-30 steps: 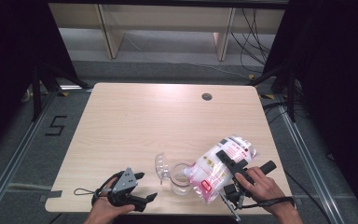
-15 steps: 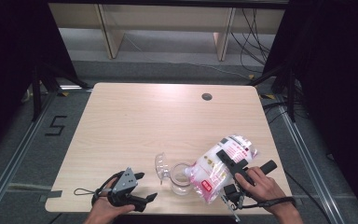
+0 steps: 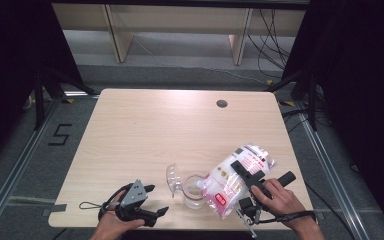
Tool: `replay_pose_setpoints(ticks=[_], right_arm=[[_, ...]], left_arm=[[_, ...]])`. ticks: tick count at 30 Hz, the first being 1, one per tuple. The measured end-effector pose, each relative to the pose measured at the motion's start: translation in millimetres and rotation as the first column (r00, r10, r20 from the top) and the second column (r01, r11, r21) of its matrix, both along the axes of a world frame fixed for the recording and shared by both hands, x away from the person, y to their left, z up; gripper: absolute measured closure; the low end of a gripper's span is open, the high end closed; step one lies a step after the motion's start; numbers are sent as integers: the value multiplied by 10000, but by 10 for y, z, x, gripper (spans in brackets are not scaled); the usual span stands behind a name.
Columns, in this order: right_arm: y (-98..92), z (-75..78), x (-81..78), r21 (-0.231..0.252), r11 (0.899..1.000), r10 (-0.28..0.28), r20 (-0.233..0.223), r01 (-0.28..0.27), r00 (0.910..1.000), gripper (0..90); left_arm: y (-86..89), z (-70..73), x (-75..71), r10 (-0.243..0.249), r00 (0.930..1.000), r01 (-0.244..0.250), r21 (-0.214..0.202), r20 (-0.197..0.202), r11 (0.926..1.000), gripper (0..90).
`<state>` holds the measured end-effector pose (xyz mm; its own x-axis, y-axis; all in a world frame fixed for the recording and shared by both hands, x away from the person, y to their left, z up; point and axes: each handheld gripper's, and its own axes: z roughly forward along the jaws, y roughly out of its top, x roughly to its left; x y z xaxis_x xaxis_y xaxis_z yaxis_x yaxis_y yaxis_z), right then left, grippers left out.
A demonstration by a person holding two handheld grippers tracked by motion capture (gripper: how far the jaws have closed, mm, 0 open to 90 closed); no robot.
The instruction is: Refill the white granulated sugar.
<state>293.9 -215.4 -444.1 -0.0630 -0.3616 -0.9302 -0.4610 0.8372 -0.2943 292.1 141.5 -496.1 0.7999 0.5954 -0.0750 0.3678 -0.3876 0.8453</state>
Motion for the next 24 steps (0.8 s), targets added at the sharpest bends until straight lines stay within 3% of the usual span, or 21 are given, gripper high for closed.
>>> replay_pose_setpoints(ticks=[6, 7, 8, 12, 22, 23, 24], right_arm=[[-19, 4, 4, 49, 10000, 41, 95, -41, 9999, 523], [-15, 23, 15, -245, 9995, 217, 229, -212, 9995, 523], [-14, 26, 17, -275, 9993, 243, 233, -237, 9994, 524], [-21, 32, 12, -208, 9996, 180, 185, -176, 9997, 525], [-8, 35, -1, -330, 9994, 151, 200, -144, 9997, 526], [-8, 25, -6, -137, 9999, 47, 118, -46, 9999, 527], [-8, 37, -2, -346, 9993, 149, 199, -142, 9997, 527]], left_arm=[[4, 0, 3, 23, 10000, -23, -27, 6, 10000, 165], [21, 16, 5, 10, 10000, -10, 306, 5, 9995, 165], [24, 16, 7, -4, 10000, 4, 329, 16, 9995, 165], [2, 1, 2, 23, 10000, -23, -17, -1, 10000, 164], [6, 7, 1, -37, 10000, 37, 48, -51, 10000, 165], [0, 0, 1, 14, 10000, -14, -28, 2, 10000, 165], [0, -1, 1, 17, 10000, -17, -29, 4, 10000, 165]])
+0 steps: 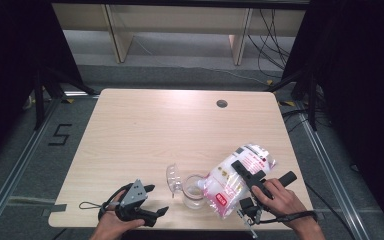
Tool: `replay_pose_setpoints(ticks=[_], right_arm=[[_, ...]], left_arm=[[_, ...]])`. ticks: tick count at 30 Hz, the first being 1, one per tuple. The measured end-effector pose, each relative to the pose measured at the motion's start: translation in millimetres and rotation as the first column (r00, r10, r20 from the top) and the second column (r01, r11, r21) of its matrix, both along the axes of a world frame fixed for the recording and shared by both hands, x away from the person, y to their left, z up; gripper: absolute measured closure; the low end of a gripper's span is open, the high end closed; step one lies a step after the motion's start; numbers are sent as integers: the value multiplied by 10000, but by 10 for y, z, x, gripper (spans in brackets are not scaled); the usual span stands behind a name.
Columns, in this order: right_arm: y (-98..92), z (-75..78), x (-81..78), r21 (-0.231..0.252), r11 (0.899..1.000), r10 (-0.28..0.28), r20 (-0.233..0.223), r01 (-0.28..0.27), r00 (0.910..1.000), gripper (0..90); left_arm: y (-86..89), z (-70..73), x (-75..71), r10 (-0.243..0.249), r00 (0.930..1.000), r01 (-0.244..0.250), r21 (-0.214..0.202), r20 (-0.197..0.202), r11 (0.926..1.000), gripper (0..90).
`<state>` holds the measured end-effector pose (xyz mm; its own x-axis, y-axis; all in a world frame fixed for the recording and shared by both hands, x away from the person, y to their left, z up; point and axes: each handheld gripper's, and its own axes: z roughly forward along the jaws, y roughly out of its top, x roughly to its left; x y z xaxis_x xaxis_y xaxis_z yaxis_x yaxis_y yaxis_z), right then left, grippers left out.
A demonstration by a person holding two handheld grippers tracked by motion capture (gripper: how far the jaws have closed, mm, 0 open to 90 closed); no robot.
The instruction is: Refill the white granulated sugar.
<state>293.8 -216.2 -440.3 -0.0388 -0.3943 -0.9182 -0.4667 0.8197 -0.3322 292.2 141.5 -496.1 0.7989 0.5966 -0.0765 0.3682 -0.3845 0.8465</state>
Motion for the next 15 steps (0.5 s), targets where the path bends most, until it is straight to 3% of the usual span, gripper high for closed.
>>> replay_pose_setpoints(ticks=[8, 9, 12, 15], right_arm=[[9, 15, -15, -64, 10000, -29, 83, 29, 10000, 528], [11, 0, -21, 162, 9998, -113, -1, 113, 9999, 528], [16, 12, -9, -200, 9997, 146, 156, -143, 9998, 529], [18, 9, -10, -148, 9998, 128, 128, -126, 9998, 529]], left_arm=[[-1, 0, -1, -3, 10000, 3, 2, 4, 10000, 165], [4, 7, -2, -43, 10000, 43, 65, -54, 10000, 165], [-1, 0, -1, 5, 10000, -5, 11, 3, 10000, 165], [-1, 0, -1, -2, 10000, 2, 5, 5, 10000, 165]])
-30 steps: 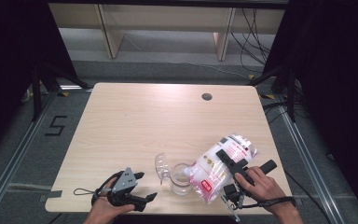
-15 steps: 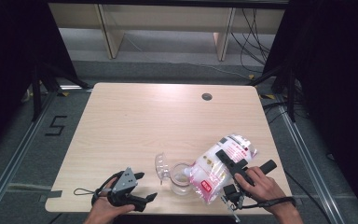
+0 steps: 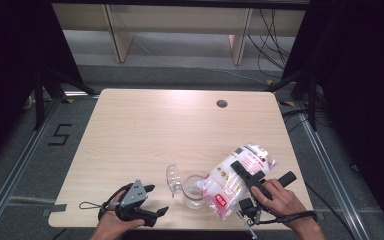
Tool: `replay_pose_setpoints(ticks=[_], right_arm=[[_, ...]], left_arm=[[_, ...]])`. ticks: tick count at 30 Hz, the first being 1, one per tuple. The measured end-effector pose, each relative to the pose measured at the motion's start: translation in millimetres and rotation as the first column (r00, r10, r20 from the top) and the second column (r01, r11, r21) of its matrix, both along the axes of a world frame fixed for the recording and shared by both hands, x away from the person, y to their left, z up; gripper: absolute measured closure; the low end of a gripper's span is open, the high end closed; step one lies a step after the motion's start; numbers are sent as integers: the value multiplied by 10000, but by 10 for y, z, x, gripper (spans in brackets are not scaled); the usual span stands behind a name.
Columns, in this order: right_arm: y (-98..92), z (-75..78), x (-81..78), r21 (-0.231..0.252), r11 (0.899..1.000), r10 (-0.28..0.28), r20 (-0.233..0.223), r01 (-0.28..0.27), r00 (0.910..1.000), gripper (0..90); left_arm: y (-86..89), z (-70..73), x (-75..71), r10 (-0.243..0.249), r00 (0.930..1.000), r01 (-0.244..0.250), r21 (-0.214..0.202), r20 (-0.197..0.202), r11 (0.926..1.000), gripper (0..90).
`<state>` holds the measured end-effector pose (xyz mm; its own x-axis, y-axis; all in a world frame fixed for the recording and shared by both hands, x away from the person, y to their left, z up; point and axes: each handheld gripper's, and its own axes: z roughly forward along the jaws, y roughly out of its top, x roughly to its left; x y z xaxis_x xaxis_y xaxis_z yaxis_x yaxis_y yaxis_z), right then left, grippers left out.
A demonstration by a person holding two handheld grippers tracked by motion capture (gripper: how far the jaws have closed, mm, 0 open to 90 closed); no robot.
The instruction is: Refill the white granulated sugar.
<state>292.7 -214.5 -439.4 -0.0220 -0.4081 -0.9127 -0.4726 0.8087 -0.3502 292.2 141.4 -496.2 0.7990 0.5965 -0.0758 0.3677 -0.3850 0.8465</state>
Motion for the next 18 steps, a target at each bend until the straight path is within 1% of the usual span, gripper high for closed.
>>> replay_pose_setpoints(ticks=[1, 2, 3, 7, 10, 12, 13, 15, 16, 17, 18], right_arm=[[0, -7, -4, 100, 9999, -53, -44, 54, 10000, 529], [1, 3, -6, -7, 10000, -75, -13, 75, 10000, 530], [0, -7, -6, 106, 9999, -64, -63, 64, 10000, 530], [0, -10, -9, 134, 9999, -78, -46, 79, 10000, 531], [1, -7, -9, 117, 9999, -72, -34, 73, 10000, 531], [0, 0, -6, 75, 10000, -50, -13, 50, 10000, 531], [0, 1, -4, 48, 10000, -27, 21, 27, 10000, 531], [-1, 13, -1, -139, 9999, 3, 119, -1, 9999, 532], [-2, 11, -1, -136, 9999, -6, 119, 8, 9999, 532], [-1, 10, 1, -144, 9999, 13, 116, -11, 9999, 532], [-4, 3, 0, -46, 10000, 30, 119, -29, 9999, 532]], left_arm=[[0, 1, 0, 2, 10000, -2, 6, -1, 10000, 165], [1, 0, 0, 1, 10000, -1, 3, -3, 10000, 165], [1, 0, 0, 1, 10000, -1, -9, 1, 10000, 165], [5, 7, -1, -39, 10000, 39, 63, -50, 10000, 164], [0, -1, 1, 3, 10000, -3, -15, -1, 10000, 165], [4, 6, -4, -22, 10000, 22, 86, -24, 10000, 165], [-2, -2, 0, -34, 10000, 34, 7, 10, 10000, 165], [2, 6, -1, -117, 9999, 118, 72, -66, 9999, 165], [-5, 2, -4, -64, 10000, 64, -3, -66, 10000, 165], [-5, 1, -4, -63, 10000, 64, 9, -52, 10000, 164], [-6, 1, -4, -56, 10000, 56, -3, -54, 10000, 165]])
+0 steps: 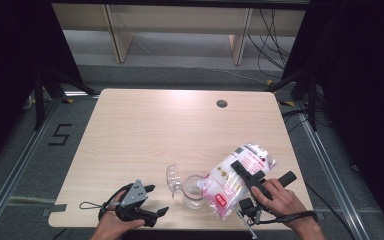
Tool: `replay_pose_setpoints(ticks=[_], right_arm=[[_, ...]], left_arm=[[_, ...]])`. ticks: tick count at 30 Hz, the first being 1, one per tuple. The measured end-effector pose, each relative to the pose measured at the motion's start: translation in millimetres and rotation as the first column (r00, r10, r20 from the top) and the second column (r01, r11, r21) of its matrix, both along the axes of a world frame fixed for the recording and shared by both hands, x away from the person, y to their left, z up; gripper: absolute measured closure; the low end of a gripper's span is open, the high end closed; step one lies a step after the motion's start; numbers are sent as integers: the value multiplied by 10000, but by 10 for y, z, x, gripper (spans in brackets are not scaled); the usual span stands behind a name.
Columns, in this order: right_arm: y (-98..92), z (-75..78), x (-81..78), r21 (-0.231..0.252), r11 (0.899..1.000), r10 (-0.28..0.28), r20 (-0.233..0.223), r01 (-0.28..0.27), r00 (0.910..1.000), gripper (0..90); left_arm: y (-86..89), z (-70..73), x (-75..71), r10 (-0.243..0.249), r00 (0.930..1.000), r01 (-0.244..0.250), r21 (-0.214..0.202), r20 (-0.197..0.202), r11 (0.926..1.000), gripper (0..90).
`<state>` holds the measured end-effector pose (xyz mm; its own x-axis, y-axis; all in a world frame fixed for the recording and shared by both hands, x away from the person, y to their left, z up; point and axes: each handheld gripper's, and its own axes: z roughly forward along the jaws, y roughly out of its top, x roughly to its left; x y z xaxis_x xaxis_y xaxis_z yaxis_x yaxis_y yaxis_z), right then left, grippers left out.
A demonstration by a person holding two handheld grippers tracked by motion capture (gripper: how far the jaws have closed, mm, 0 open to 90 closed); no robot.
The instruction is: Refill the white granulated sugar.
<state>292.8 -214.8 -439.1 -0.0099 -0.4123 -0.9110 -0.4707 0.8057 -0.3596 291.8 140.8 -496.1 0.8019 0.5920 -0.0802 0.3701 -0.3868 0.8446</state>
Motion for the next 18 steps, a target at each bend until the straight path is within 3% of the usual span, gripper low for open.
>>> replay_pose_setpoints(ticks=[18], right_arm=[[9, 22, -4, -58, 9999, -104, 74, 104, 9999, 535]], left_arm=[[11, 3, 0, 7, 10000, -7, 62, 4, 10000, 165]])
